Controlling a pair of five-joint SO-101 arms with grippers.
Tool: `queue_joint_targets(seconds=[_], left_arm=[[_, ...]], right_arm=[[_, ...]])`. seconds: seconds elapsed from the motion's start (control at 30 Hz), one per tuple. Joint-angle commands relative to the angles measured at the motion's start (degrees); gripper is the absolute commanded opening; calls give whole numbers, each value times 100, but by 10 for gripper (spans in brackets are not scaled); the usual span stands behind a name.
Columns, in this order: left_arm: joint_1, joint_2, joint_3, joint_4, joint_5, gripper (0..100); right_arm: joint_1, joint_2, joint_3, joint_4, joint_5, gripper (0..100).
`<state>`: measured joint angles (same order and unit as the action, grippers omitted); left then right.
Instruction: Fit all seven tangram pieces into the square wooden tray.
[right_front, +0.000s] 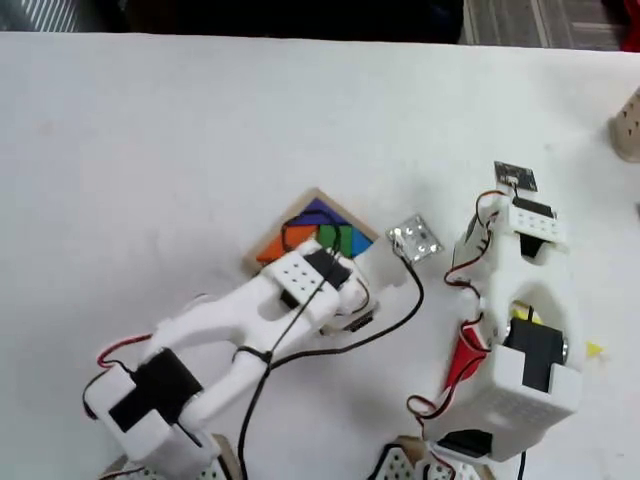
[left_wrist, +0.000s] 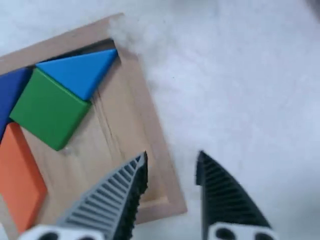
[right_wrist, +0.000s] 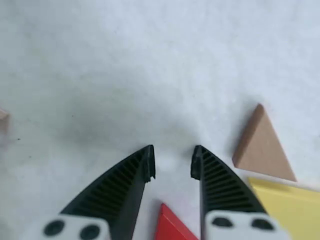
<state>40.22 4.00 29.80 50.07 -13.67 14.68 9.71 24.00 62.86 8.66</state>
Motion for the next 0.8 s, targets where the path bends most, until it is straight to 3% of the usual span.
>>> queue_joint_targets(seconds=[0.0, 0.23, 0.4, 0.63, 0.77], left_arm=[[-101, -40, -352, 97, 167, 303], [-189, 453, -404, -185, 466, 274], [-242, 875, -905, 97, 527, 259], [-330, 1956, -2136, 475, 2057, 20], [-374, 2677, -3174, 1204, 2488, 31]], right_arm=[[-22, -198, -26, -75, 70, 119], [-22, -198, -26, -75, 70, 119], [-22, -198, -26, -75, 70, 119], [-22, -198, -26, -75, 70, 119], [-22, -198, -26, -75, 70, 119]])
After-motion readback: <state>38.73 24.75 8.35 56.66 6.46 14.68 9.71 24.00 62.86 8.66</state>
